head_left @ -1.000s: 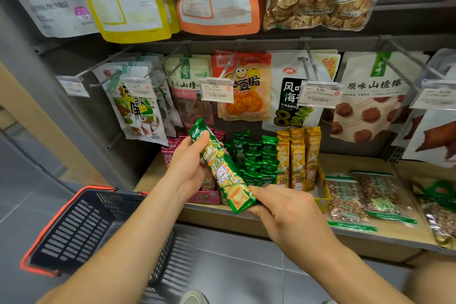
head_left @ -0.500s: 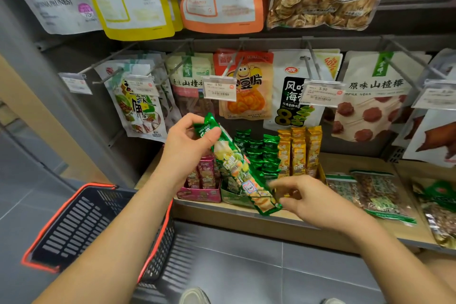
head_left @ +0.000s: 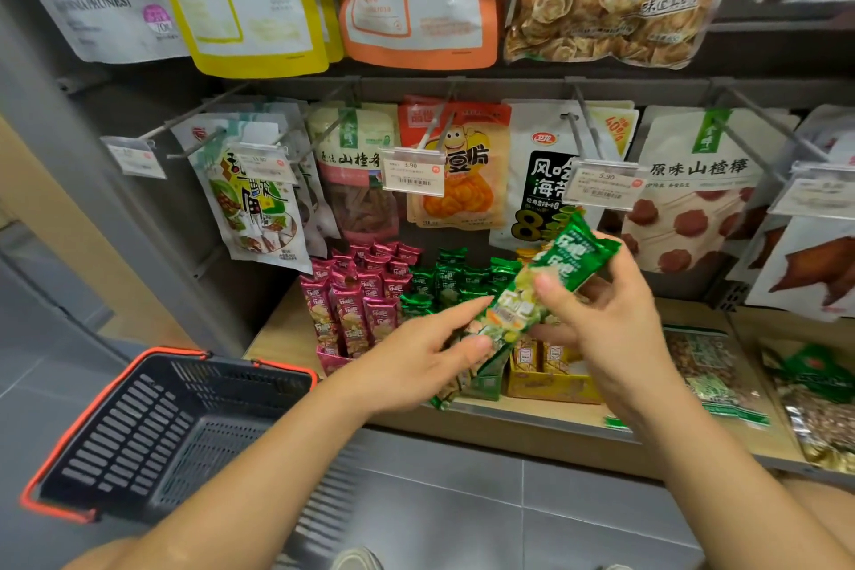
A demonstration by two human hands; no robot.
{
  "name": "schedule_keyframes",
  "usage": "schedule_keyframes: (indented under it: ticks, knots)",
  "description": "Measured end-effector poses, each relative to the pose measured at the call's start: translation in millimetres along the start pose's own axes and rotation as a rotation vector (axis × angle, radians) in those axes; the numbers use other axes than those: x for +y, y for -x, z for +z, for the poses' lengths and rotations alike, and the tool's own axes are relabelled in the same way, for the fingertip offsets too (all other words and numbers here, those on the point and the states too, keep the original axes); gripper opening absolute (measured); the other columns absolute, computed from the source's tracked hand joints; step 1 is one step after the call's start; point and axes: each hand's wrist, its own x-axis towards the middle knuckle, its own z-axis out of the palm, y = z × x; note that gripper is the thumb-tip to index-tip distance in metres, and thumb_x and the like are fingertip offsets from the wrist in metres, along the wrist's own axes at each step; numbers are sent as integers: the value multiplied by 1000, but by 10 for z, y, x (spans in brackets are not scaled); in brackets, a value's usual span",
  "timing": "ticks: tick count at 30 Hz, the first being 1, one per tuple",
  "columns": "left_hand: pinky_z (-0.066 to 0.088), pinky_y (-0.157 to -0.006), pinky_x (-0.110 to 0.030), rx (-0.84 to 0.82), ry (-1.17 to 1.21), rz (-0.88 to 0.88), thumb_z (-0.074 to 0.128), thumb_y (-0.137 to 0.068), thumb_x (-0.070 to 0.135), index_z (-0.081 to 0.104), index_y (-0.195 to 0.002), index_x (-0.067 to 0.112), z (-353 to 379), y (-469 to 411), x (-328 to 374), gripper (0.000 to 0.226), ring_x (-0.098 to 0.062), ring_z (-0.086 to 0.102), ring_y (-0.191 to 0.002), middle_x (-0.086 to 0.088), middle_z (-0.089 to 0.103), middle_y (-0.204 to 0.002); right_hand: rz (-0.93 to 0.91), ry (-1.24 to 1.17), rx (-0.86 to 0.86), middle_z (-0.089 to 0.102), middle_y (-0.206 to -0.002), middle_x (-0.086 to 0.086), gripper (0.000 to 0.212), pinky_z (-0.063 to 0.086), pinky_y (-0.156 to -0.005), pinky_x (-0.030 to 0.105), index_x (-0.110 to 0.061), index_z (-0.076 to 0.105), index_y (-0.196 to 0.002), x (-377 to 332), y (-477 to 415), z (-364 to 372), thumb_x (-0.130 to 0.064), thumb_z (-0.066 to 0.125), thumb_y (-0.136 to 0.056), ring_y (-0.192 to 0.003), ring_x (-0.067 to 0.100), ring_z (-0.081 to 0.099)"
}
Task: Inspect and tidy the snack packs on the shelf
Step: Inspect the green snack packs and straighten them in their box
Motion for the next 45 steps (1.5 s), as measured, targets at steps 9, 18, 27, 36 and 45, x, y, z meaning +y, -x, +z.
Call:
schedule_keyframes:
  ticks: [9, 18, 27, 36, 45]
  knots:
    - [46, -101, -42, 124, 10, 28, 42, -102, 31, 41, -145, 33, 32, -6, -75, 43, -20, 58, -120, 2, 63, -132, 140, -216, 94, 68, -112, 16, 31, 59, -64, 49, -17, 59, -108, -53, -23, -85, -23, 69, -79, -97, 33, 70]
    - [54, -74, -21, 54, 266, -103, 72, -86, 18, 60, -115, 51, -285, 26, -188, 45, -2, 67, -87, 10, 72, -111, -52, -92, 265, 67, -88, 6, 4, 59, -57, 34, -17, 58, -94, -183, -50, -204, -20, 60, -93, -82, 21, 70]
    - [57, -58, -25, 262, 286, -266, 67, -88, 2, 60, -131, 16, -270, -99, -341, 46, -12, 63, -56, -7, 75, -82, -85, -31, 297, 67, -85, 4, 4, 59, -60, 32, -18, 60, -90, -196, -16, -125, -19, 61, -94, -86, 23, 72]
    - [49, -59, -13, 281, -62, -183, 56, -97, 15, 49, -142, 26, -185, -231, -539, 47, -7, 66, -65, 5, 69, -103, -423, 578, 179, 64, -99, -27, 31, 49, -82, 15, -28, 61, -118, -214, 59, -74, -19, 68, -89, -94, -3, 62]
    - [37, -110, -39, 223, -732, -87, 47, -93, 6, 47, -143, 17, -155, -419, -860, 51, -24, 35, -135, -3, 43, -150, -856, 821, 107, 61, -111, 1, 28, 41, -102, 19, 0, 63, -116, -280, 14, 74, -5, 63, -89, -109, 11, 57]
